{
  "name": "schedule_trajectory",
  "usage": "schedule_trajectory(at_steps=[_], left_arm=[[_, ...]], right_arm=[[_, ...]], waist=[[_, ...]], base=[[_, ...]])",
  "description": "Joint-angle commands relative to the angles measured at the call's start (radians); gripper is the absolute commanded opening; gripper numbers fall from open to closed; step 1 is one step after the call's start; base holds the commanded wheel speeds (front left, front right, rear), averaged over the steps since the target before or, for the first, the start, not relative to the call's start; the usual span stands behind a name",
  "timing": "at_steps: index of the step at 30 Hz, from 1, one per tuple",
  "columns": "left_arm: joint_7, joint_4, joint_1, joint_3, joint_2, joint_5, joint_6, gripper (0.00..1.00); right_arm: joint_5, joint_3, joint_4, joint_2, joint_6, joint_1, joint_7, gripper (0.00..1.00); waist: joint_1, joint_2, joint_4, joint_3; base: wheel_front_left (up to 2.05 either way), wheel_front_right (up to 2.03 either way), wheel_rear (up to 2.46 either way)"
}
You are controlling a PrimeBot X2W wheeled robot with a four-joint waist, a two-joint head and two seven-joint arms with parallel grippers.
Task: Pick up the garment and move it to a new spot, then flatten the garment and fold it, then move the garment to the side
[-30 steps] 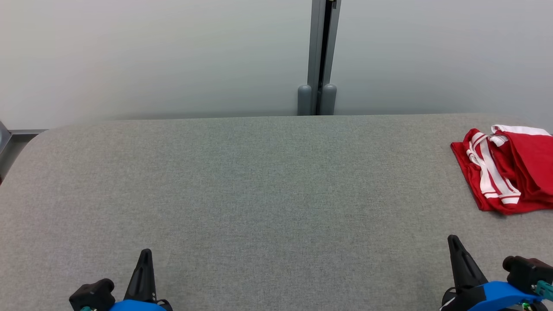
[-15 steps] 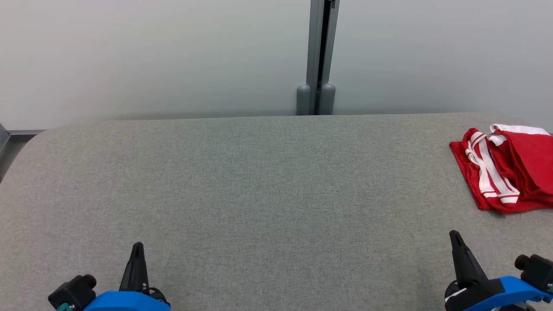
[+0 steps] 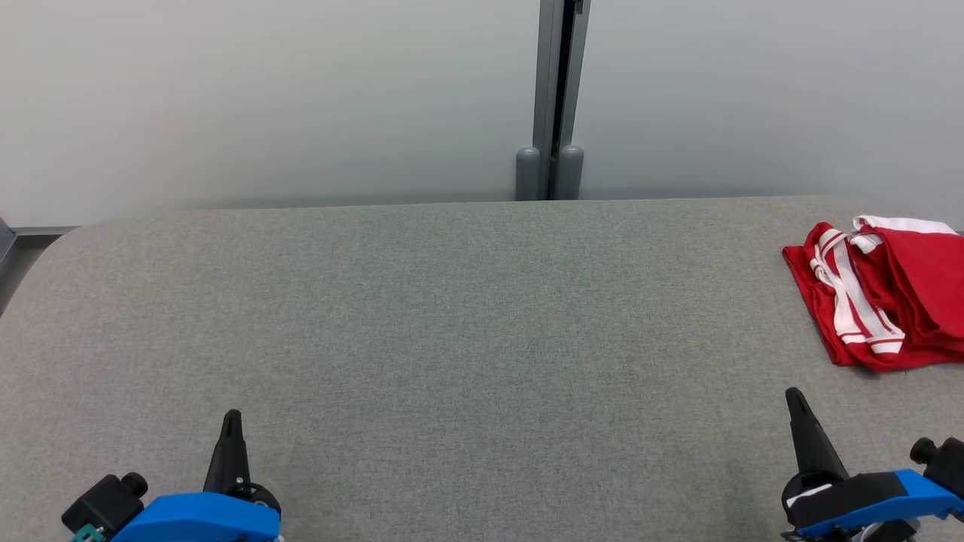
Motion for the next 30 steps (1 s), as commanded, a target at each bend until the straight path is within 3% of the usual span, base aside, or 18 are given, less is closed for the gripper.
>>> schedule_trajectory(at_steps=[1,30], left_arm=[[0.007,-0.019,-0.031,0.011,0.003,-0.034,-0.006,0.00],[0.094,-0.054,-0.057,0.056,-0.006,-0.345,-0.014,0.00]], right_arm=[[0.038,-0.003,-0.008,-0.006,0.000,-0.026,0.005,0.00],[0.373,-0.006,0.004,-0.009,0.000,-0.059,0.045,0.00]], waist=[[0.0000,-0.0001,0.000,0.000],[0.0000,-0.0001,-0.005,0.001]], base=[[0.00,0.00,0.00],[0.00,0.00,0.00]])
